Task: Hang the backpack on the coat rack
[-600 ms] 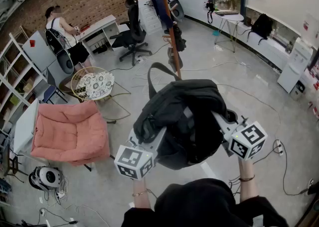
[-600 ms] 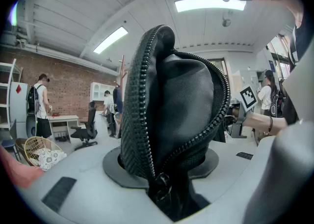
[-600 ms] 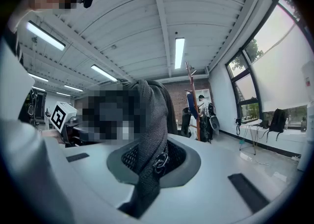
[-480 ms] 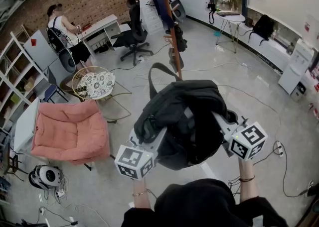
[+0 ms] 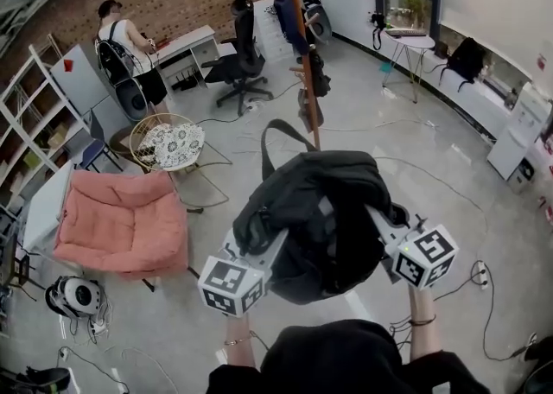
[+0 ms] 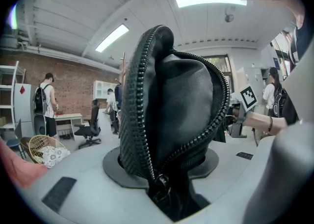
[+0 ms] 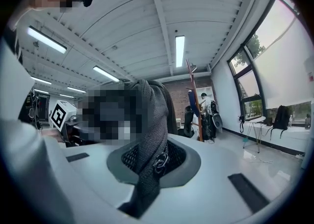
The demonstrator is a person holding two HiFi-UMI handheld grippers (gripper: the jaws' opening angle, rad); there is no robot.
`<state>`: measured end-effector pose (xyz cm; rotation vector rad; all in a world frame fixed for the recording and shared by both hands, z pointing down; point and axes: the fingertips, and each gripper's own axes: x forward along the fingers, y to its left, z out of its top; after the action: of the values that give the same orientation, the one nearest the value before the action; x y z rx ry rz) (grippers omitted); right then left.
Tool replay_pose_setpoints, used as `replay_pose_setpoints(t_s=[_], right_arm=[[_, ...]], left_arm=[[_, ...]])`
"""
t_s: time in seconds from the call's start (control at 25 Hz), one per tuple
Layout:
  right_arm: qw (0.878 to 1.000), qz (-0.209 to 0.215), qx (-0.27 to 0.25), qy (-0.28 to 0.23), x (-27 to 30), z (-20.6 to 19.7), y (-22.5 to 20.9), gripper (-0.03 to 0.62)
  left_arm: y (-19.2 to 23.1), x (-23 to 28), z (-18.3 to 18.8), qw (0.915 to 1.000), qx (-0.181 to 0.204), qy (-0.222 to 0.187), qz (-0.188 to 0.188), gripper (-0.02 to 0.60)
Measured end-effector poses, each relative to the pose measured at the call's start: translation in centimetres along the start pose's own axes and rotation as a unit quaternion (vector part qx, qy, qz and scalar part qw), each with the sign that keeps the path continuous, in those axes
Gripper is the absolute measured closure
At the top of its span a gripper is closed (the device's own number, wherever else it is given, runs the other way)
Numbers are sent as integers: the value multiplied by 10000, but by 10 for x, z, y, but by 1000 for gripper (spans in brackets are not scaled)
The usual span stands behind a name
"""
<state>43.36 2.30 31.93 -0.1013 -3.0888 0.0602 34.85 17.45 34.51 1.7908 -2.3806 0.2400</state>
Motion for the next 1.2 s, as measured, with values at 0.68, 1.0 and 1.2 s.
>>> replay_pose_setpoints(t_s=[0.68,1.0,1.2], right_arm=[[9986,232,378,303,81,-25,-18,562],[9976,-129,537,408,177,-37,-51,562],[9968,-396,600,339,240,-33,-72,562]], left_arm=[[64,31,-23,9980,-301,346,435,393],[155,94,-31,9984,-369,433,32,393],[218,133,-25,9985,-283,408,-233,394]])
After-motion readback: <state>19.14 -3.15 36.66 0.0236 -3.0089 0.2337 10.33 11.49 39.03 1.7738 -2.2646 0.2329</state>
